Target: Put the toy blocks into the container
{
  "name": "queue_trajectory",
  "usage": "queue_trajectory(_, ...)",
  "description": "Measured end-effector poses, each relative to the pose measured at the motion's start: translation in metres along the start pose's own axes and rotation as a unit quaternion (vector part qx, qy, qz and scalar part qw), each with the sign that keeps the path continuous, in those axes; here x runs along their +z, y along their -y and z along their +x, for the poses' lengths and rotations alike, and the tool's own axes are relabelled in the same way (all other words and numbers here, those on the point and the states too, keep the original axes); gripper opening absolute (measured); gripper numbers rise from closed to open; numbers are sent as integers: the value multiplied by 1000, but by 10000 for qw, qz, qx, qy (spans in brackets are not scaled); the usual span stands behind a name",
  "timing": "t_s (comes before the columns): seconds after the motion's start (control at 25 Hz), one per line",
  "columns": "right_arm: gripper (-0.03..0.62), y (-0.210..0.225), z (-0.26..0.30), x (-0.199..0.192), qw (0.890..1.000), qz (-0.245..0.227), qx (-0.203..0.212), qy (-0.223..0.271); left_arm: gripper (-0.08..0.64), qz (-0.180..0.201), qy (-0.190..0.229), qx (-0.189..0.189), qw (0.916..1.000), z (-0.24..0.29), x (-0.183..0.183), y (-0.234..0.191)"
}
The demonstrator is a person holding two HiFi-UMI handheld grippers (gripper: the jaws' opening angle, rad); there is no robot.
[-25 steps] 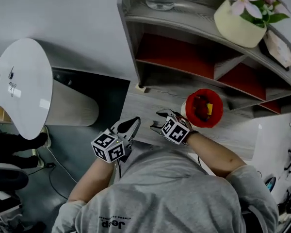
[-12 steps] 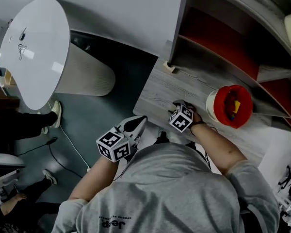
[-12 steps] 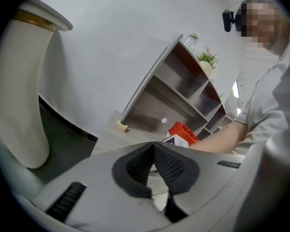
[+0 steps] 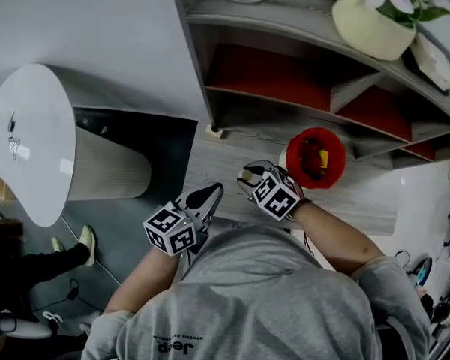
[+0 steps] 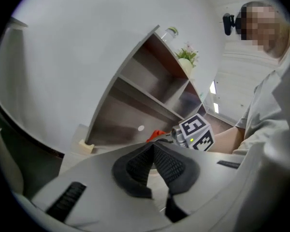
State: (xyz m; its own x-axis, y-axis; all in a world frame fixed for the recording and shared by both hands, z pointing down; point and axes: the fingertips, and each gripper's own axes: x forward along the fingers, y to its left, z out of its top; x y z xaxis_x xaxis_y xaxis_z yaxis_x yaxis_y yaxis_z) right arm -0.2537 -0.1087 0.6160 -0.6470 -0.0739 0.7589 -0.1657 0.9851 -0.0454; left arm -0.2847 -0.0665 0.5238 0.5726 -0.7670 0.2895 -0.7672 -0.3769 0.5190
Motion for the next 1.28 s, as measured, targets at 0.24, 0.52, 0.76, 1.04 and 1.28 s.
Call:
queue_trajectory(0.24, 163, 78, -124, -8, 9900, 731, -1143, 397, 12, 636, -91, -1081, 9921, 82, 46, 64)
queue_trajectory(0.52, 164, 121, -191, -65, 9745, 1298, -1826, 148, 12, 1019, -332, -1776, 9783, 137, 61, 126)
queue_trajectory(0.76, 164, 135, -206, -86, 9688, 1401, -2045, 62, 12, 1165, -485, -2025, 9711, 157, 59, 154)
queue_trajectory(1.04, 345, 142, -214, -87, 9636, 1443, -2233, 263, 12, 1169, -487, -2049, 9706, 162, 55, 163)
queue_trajectory(1.28, 347, 132, -214, -84, 9664, 1429, -2101, 399, 12, 1058, -432, -1875, 9756, 154, 51, 153)
